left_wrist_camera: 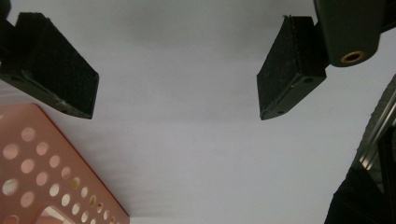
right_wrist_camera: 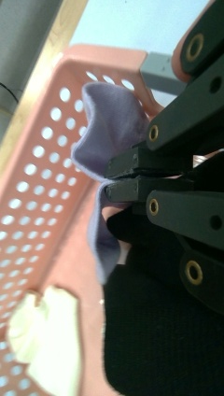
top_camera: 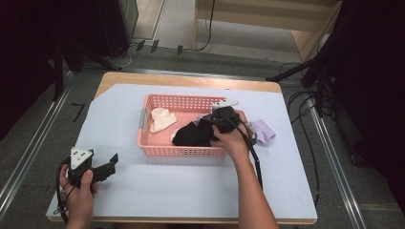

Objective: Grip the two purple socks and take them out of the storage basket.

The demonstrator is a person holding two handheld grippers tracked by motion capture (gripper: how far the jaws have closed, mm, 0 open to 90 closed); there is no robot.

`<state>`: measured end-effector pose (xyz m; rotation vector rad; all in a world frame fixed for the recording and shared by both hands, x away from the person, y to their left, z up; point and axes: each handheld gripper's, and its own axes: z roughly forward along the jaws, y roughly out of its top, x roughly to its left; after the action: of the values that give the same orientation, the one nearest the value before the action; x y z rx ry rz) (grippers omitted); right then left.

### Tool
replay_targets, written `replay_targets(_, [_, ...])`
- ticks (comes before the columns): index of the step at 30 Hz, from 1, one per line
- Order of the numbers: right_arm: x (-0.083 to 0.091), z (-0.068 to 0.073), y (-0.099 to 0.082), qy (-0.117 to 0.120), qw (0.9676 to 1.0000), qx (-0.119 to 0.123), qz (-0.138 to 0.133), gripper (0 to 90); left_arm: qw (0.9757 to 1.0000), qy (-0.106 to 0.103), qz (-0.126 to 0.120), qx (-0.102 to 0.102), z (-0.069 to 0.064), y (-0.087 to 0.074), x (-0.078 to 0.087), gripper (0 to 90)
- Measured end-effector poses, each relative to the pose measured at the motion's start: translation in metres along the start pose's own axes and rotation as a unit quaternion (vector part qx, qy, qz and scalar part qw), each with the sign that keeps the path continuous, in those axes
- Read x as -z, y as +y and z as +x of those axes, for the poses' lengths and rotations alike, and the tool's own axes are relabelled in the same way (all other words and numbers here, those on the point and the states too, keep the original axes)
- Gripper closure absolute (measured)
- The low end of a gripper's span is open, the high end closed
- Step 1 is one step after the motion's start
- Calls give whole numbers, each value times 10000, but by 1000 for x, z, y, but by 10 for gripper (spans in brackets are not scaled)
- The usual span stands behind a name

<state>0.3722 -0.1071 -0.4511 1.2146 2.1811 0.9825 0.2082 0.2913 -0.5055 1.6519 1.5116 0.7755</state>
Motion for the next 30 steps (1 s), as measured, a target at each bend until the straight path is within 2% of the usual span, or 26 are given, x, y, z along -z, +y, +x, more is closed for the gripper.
replay_targets(3, [3, -1, -1, -14, 9998, -42, -208, 890, 10000, 0, 2, -2, 0, 0, 0, 137])
replay_targets(4, [8, -1, -2, -29, 9989, -48, -457, 891, 10000, 1, 5, -5, 0, 0, 0, 137])
replay_targets(5, [8, -1, -2, -29, 9989, -48, -457, 891, 10000, 1, 5, -5, 0, 0, 0, 137])
replay_targets(6, [12, -1, -2, -46, 9974, -68, -711, 891, 10000, 1, 5, -3, 0, 0, 0, 137])
replay_targets(8, [13, -1, -2, -62, 9967, -66, -812, 892, 10000, 0, 4, -3, 0, 0, 0, 137])
replay_targets(9, [19, -1, -1, -95, 9940, -86, -1082, 893, 10000, -2, 1, -1, 0, 0, 0, 137])
replay_targets(10, [21, -1, -1, -112, 9926, -106, -1204, 893, 10000, -1, 2, -2, 0, 0, 0, 137])
replay_targets(11, [21, -1, -1, -112, 9926, -106, -1204, 893, 10000, -1, 2, -2, 0, 0, 0, 137])
replay_targets(12, [25, -2, 0, -113, 9894, -139, -1443, 893, 10000, 1, -1, 3, 0, 0, 0, 138])
replay_targets(13, [25, -2, 0, -113, 9894, -139, -1443, 893, 10000, 1, -1, 3, 0, 0, 0, 137])
replay_targets(15, [29, -2, 1, -78, 9859, -151, -1666, 893, 10000, 0, 0, 1, 0, 0, 0, 137])
replay_targets(16, [33, -1, 3, -163, 9827, -88, -1843, 893, 10000, -2, -1, 1, 0, 0, 0, 137])
replay_targets(17, [35, -1, 3, -184, 9812, -105, -1917, 893, 10000, -1, -1, 1, 0, 0, 0, 137])
replay_targets(18, [35, -1, 3, -184, 9812, -105, -1917, 893, 10000, -2, -3, 3, 0, 0, 0, 137])
replay_targets(19, [39, -2, 4, -215, 9784, -149, -2052, 893, 10000, -3, -1, 2, 0, 0, 0, 137])
replay_targets(20, [39, -2, 4, -215, 9784, -149, -2052, 893, 10000, -3, -1, 2, 0, 0, 0, 137])
replay_targets(22, [44, -4, 5, -242, 9755, -183, -2178, 892, 10000, -4, -3, 2, 0, 0, 0, 138])
replay_targets(23, [44, -4, 5, -242, 9755, -183, -2178, 892, 10000, -3, 0, 0, 0, 0, 0, 138])
replay_targets(24, [48, -5, 5, -291, 9731, -180, -2277, 892, 10000, -2, -1, 0, 0, 0, 0, 137])
replay_targets(26, [49, -6, 5, -315, 9720, -180, -2320, 892, 10000, -3, 1, -1, 0, 0, 0, 137])
replay_targets(27, [53, -8, 4, -361, 9696, -225, -2410, 893, 10000, -2, 1, -1, 0, 0, 0, 137])
replay_targets(28, [53, -8, 4, -361, 9696, -225, -2410, 893, 10000, -2, 1, -1, 0, 0, 0, 137])
replay_targets(30, [57, -10, 4, -387, 9673, -282, -2492, 893, 10000, 6, 0, -19, 0, 0, 0, 137])
